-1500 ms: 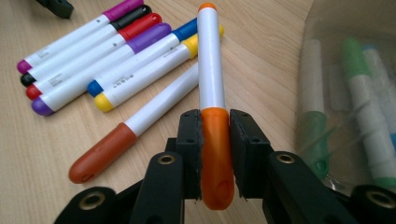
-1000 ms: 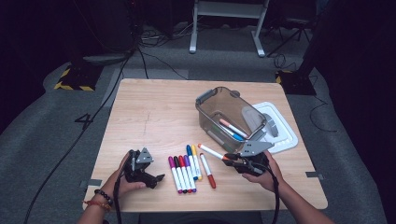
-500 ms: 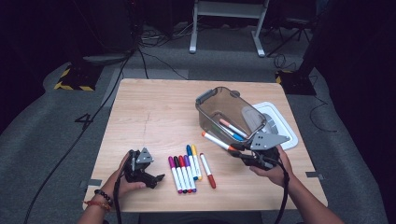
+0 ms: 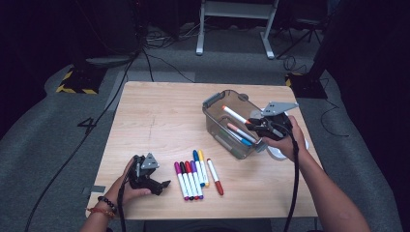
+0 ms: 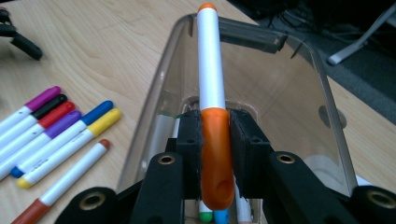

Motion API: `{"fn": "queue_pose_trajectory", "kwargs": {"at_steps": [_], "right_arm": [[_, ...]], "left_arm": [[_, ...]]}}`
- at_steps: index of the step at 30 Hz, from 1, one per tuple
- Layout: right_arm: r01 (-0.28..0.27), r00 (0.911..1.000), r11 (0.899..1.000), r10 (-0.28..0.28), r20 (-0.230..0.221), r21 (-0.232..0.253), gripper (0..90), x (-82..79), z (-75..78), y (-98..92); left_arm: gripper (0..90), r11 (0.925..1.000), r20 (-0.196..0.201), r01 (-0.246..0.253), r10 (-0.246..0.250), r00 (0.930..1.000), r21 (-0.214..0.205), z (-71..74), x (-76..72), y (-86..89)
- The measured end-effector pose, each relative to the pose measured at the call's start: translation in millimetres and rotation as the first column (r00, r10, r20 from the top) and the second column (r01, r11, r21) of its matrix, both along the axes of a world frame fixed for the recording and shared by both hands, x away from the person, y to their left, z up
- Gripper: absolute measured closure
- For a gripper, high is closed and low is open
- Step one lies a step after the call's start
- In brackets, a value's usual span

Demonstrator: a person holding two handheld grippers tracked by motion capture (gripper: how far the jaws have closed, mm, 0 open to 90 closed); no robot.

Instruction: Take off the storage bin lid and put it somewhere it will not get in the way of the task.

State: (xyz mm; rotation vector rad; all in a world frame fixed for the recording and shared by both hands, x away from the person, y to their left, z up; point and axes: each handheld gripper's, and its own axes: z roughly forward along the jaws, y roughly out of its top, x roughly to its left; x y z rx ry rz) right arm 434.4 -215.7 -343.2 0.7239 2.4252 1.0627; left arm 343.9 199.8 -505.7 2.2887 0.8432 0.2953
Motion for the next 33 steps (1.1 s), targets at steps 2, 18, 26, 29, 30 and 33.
{"fn": "queue_pose_trajectory", "kwargs": {"at_steps": [2,18,26,29,30,33], "right_arm": [[0.006,0.9996,1.0,-0.006,-0.027,-0.013,75.1,10.7,-1.5,4.2],[0.048,0.9823,0.994,-0.065,-0.176,-0.099,75.0,56.2,-32.5,32.5],[0.021,0.9698,0.99,-0.055,-0.238,-0.142,75.0,57.4,-42.1,41.5],[0.012,0.9674,0.987,-0.051,-0.248,-0.159,74.9,55.2,-44.4,41.8],[0.011,0.9679,0.986,-0.052,-0.246,-0.165,74.9,54.3,-45.1,41.7],[-0.004,0.9663,0.984,-0.042,-0.254,-0.179,74.7,52.3,-47.1,42.5]], "left_arm": [[0.4,1.0,0.0,0.0,0.0,1.0,0.0,0.0,0.0,0.0],[0.3,1.0,0.0,0.002,-0.002,1.0,0.001,0.1,0.2,0.1],[0.3,1.0,0.0,0.002,-0.002,1.0,0.001,0.1,0.3,0.1],[0.3,1.0,0.0,0.002,-0.002,1.0,0.001,0.1,0.3,0.1],[0.3,1.0,0.0,0.002,-0.002,1.0,0.001,0.1,0.3,0.1],[0.3,1.0,0.0,0.004,-0.004,1.0,0.0,0.0,0.4,0.1]]}}
